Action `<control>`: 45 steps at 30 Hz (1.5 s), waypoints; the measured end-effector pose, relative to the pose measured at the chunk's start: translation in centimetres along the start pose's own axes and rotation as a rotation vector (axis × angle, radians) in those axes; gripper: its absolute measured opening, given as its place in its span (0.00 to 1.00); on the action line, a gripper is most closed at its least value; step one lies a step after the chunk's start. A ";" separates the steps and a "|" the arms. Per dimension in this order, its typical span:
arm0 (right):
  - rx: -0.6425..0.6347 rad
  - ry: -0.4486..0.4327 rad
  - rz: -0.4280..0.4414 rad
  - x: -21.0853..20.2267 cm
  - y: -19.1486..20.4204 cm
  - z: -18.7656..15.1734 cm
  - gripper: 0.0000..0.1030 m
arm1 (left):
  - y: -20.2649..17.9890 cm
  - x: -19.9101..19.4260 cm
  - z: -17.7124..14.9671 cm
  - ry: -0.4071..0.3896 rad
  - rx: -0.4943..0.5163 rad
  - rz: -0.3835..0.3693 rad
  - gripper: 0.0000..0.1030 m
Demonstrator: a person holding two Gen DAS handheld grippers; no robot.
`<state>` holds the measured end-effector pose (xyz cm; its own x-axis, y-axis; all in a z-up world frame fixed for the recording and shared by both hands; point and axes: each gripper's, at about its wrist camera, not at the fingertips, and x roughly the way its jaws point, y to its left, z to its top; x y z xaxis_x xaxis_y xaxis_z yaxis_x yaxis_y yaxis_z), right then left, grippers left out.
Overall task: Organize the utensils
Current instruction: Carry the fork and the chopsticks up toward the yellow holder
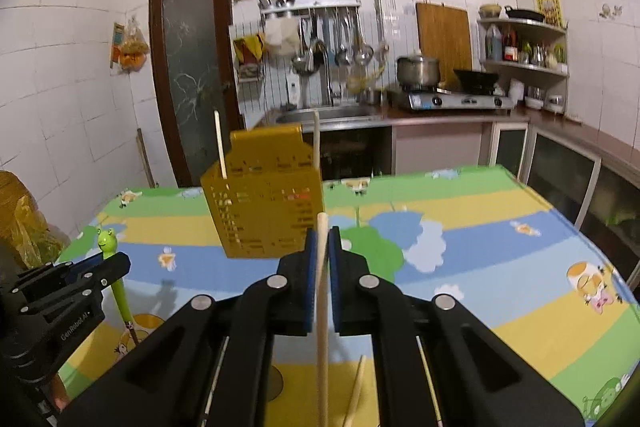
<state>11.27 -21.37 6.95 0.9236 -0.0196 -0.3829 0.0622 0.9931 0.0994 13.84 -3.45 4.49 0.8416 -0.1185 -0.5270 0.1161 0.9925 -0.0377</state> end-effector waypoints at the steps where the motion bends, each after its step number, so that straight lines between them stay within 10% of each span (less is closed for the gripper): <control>1: -0.004 -0.009 0.002 -0.2 0.0 0.2 0.06 | 0.1 -0.2 0.1 -0.006 0.000 0.001 0.14; 27: -0.011 -0.113 0.055 1.0 0.6 9.6 0.06 | 0.7 -1.9 10.8 -0.134 -0.004 -0.015 0.14; 45: -0.002 -0.312 0.086 8.0 2.9 20.1 0.06 | -0.6 5.5 22.2 -0.226 -0.028 -0.040 0.14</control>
<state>26.46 -20.98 22.59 0.9969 0.0297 -0.0728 -0.0210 0.9928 0.1176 30.15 -5.33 20.47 0.9338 -0.1586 -0.3207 0.1401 0.9869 -0.0803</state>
